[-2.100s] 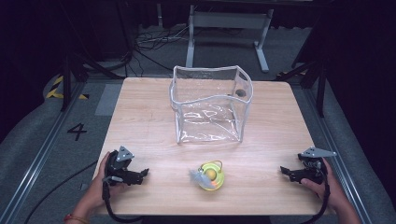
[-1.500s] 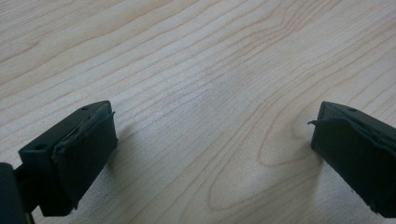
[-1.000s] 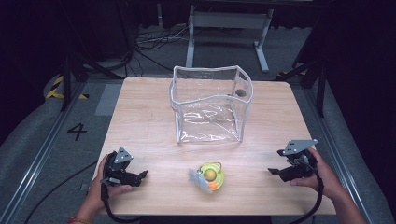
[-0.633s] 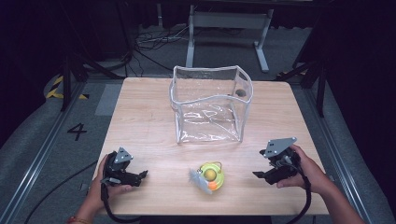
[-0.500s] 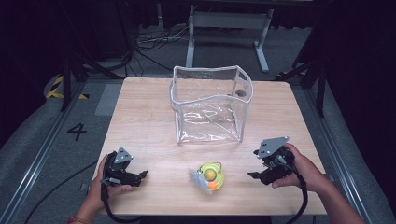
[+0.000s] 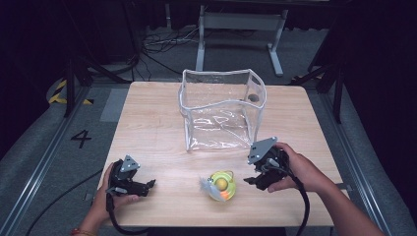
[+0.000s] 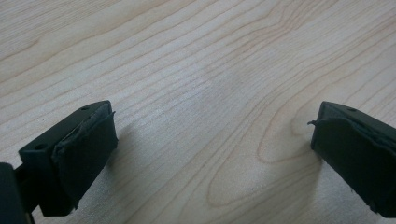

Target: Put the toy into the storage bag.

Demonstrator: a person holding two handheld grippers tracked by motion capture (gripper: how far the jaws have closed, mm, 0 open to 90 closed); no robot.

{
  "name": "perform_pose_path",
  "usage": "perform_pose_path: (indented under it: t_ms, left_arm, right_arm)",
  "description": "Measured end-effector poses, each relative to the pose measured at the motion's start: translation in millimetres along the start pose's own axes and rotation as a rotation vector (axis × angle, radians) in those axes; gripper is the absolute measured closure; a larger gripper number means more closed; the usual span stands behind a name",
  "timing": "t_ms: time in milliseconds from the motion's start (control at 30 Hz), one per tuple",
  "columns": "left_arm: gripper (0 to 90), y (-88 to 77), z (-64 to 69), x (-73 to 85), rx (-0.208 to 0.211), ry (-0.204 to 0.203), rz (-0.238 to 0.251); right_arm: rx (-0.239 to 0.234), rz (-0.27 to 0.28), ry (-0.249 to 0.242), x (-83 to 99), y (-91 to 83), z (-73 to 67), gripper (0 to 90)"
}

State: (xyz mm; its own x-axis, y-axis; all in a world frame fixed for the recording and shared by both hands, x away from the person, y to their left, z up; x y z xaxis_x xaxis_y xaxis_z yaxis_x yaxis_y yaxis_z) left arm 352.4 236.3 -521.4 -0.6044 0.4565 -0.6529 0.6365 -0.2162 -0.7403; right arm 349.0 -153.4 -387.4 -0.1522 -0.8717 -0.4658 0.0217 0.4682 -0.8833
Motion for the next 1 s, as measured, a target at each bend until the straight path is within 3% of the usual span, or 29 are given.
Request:
perform_pose_path:
  t_ms: [300,433,733,1000]
  left_arm:
    - [0.6,0.0,0.0,0.0,-0.001,-0.001,0.001]
    - [0.6,0.1,0.2,0.0,-0.001,-0.003,0.002]
    - [0.6,0.1,0.2,0.0,0.0,-0.003,0.002]
    - [0.6,0.1,0.2,0.0,0.001,-0.003,0.001]
  right_arm:
    - [-0.042,-0.031,-0.063,-26.5,9.8,-10.7,37.5]
    - [-0.043,-0.053,-0.071,-36.2,12.5,-11.7,45.3]
    - [-0.062,-0.085,-0.075,-44.3,9.2,-12.8,73.4]
    - [-0.071,-0.081,-0.084,-55.7,-3.2,-13.8,82.8]
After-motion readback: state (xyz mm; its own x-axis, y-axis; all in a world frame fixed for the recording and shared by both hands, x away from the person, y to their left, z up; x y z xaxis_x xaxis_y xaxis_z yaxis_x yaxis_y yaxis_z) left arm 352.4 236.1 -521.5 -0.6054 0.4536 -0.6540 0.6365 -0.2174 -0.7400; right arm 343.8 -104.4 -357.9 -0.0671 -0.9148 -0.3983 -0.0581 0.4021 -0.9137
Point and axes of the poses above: each handheld gripper's, and its own axes: y roughly forward along the jaws, x roughly out of its underside, z roughly to its right, the point moved 4 cm from there along y, roughly forward along the jaws, and after that the axes turned 13 degrees about -x, right-handed, at the moved point
